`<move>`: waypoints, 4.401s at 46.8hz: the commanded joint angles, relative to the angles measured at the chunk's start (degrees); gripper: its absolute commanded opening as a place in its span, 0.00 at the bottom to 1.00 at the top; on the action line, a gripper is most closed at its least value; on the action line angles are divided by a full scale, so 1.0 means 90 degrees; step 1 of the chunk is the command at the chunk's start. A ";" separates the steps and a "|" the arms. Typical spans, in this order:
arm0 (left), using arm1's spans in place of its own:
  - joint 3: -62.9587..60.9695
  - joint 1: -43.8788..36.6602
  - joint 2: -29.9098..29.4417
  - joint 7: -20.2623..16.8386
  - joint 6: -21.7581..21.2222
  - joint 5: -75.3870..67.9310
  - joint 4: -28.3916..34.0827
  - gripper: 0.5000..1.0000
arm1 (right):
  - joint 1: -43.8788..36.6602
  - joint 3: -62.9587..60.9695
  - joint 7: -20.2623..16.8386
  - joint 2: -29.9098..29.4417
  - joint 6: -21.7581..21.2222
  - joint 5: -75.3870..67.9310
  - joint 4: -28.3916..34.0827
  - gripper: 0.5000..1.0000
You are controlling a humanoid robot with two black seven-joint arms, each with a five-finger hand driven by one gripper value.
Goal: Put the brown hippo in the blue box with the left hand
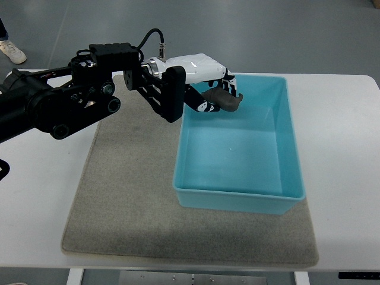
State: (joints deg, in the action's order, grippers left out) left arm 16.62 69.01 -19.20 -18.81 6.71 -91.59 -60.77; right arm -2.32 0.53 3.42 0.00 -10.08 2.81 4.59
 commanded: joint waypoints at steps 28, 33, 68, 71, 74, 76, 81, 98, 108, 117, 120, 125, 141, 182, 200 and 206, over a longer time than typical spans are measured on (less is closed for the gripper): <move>0.0019 -0.0177 0.0112 0.0000 -0.0013 0.0050 -0.0006 0.62 | 0.0004 0.0000 0.0000 0.0000 -0.0003 0.0000 -0.0002 0.87; 0.0019 -0.0177 0.0112 -0.0009 -0.0013 0.0050 -0.0006 0.62 | -0.0006 0.0000 0.0000 0.0000 -0.0003 0.0000 -0.0002 0.87; 0.0419 -0.0158 0.0024 -0.0010 -0.0023 0.0070 0.0306 0.63 | 0.0004 -0.0009 0.0000 0.0000 0.0006 0.0000 -0.0002 0.87; 0.0497 -0.0158 0.0024 -0.0010 -0.0023 0.0079 0.0414 0.63 | -0.0006 0.0000 0.0000 0.0000 0.0006 0.0000 -0.0002 0.87; 0.0634 -0.0177 0.0014 0.0000 -0.0023 0.0080 0.0511 0.65 | 0.0004 0.0000 0.0000 0.0000 0.0006 0.0000 -0.0002 0.87; 0.0760 -0.0187 0.0005 -0.0010 -0.0023 0.0089 0.0599 0.66 | -0.0006 -0.0009 0.0000 0.0000 0.0006 0.0000 -0.0002 0.87; 0.0956 -0.0197 -0.0044 -0.0010 -0.0023 0.0187 0.0863 0.68 | 0.0004 0.0000 0.0000 0.0000 -0.0003 0.0000 -0.0002 0.87; 0.0917 -0.0197 -0.0200 0.0000 -0.0521 0.1300 0.1556 0.93 | -0.0006 0.0000 0.0000 0.0000 -0.0003 0.0000 -0.0002 0.87; 0.0927 -0.0265 -0.0308 0.0000 -0.0638 0.1778 0.1683 0.99 | -0.0006 0.0000 0.0000 0.0000 0.0006 0.0000 -0.0002 0.87; 0.0927 -0.0324 -0.0308 -0.0019 -0.0833 0.2481 0.2025 0.99 | 0.0004 0.0000 0.0000 0.0000 0.0006 0.0000 -0.0002 0.87; 0.0927 -0.0324 -0.0298 -0.0010 -0.0833 0.2822 0.2210 0.99 | -0.0006 0.0000 0.0000 0.0000 -0.0003 0.0000 -0.0002 0.87; 0.0908 -0.0324 -0.0279 -0.0010 -0.0824 0.3447 0.2484 0.99 | 0.0004 -0.0009 0.0000 0.0000 -0.0003 0.0000 -0.0002 0.87; 0.0898 -0.0314 -0.0230 0.0419 -0.0824 0.6572 0.3256 0.99 | 0.0004 0.0000 0.0000 0.0000 0.0006 0.0000 -0.0002 0.87; 0.1649 -0.0880 -0.0045 0.0830 0.0651 1.0744 0.3304 0.99 | -0.0006 0.0000 0.0000 0.0000 -0.0003 0.0000 -0.0002 0.87; 0.2675 -0.1408 0.0434 0.0821 0.1236 1.0744 0.3246 1.00 | 0.0004 -0.0009 0.0000 0.0000 -0.0003 0.0000 -0.0002 0.87; 0.2861 -0.1515 0.0444 0.0821 0.1442 1.0734 0.3275 0.99 | 0.0004 0.0000 0.0000 0.0000 -0.0003 0.0000 -0.0002 0.87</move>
State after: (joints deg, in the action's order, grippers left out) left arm 41.92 55.66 -15.29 -11.43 19.44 5.06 -31.53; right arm -2.33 0.52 3.43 0.00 -10.04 2.81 4.58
